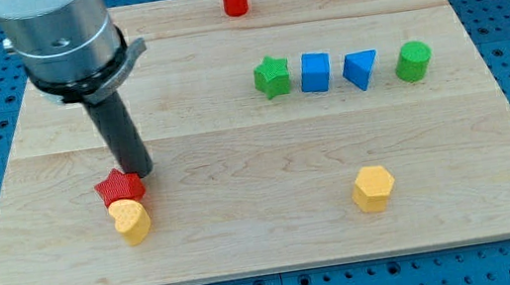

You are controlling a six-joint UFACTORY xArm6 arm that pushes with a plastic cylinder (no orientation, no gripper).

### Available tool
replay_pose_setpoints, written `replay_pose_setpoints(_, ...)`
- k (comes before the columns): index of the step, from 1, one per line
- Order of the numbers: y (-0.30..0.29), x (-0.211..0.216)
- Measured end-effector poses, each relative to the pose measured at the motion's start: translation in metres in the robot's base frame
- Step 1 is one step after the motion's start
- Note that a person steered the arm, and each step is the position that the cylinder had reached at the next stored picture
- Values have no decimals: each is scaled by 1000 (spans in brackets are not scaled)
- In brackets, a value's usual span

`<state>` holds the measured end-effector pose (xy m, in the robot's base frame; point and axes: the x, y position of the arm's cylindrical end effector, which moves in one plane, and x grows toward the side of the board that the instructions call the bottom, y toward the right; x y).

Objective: Move the yellow hexagon towards the center

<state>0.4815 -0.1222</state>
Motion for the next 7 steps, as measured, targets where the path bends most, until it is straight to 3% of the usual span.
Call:
replay_pose_setpoints(2, 128, -6)
replay_pose_setpoints(7, 279, 19)
